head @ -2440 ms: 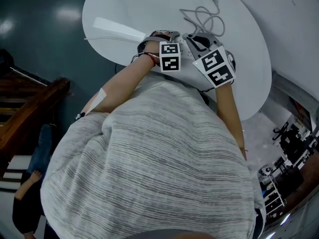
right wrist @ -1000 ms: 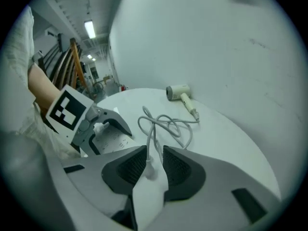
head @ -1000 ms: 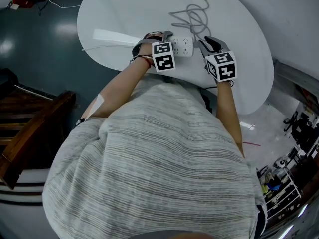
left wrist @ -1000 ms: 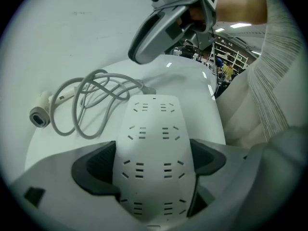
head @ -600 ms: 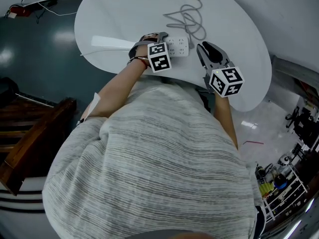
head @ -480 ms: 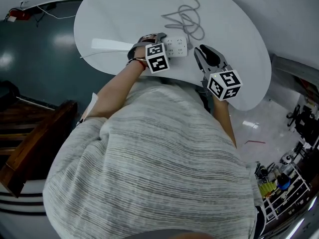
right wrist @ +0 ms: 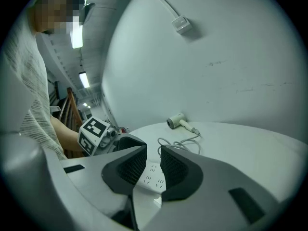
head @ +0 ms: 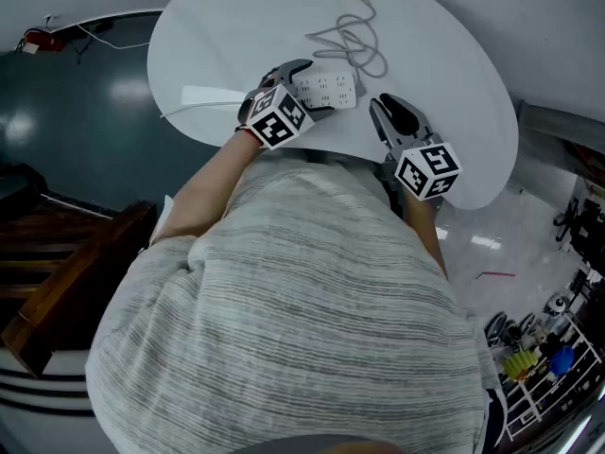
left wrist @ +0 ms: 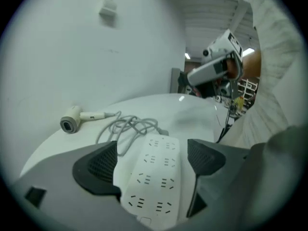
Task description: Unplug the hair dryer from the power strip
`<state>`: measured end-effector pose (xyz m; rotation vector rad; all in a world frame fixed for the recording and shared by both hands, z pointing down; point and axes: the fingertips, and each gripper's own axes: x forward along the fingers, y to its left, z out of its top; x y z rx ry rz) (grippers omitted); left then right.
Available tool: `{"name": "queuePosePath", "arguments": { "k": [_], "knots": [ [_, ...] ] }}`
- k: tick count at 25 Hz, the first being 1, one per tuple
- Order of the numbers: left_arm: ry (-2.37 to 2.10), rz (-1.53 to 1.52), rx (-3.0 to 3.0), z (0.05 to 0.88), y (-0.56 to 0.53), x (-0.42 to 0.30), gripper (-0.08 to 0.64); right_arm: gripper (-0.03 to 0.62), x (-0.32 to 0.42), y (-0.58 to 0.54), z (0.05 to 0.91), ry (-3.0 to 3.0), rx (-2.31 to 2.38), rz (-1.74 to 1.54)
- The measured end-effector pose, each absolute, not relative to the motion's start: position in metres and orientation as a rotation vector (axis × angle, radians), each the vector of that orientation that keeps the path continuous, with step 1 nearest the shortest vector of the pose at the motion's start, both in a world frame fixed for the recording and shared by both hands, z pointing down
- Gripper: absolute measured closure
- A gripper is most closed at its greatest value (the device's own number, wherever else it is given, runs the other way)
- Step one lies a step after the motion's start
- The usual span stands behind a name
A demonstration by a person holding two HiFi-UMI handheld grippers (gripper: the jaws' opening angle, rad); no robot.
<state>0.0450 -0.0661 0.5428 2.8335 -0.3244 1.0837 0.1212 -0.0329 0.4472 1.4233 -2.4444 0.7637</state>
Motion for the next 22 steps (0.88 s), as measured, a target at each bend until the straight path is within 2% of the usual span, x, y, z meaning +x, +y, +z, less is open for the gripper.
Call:
{"name": "queuePosePath", "arguments": {
  "k": [2, 6, 7, 9, 14, 22],
  "knots": [
    [-0.348, 0.919, 2.856, 0.517, -0.063, 0.04, 0.117, 0.494, 0.114, -0.031, 0.443, -2.472, 1.408, 0.753],
    [-0.355, 0.764, 2.864, 0.483, -0.045, 0.024, 0.432, 0.497, 0.096, -0.025, 0.434, -2.546, 1.361, 0.714],
    [-0.356, 0.739, 2.856, 0.477, -0.041, 0.021, 0.49, 0.5, 0.093, -0.023, 0.433, -2.558, 1.35, 0.704],
    [-0.348, 0.674, 2.837, 0.466, -0.033, 0.016, 0.55, 0.511, 0.087, -0.021, 0.43, -2.576, 1.33, 0.682],
    [-0.309, 0.516, 2.815, 0.441, -0.016, 0.011, 0.554, 0.566, 0.072, -0.011, 0.423, -2.608, 1.276, 0.609],
    [-0.265, 0.497, 2.822, 0.441, 0.002, 0.004, 0.554, 0.568, 0.054, -0.001, 0.425, -2.603, 1.178, 0.573]
  ]
}}
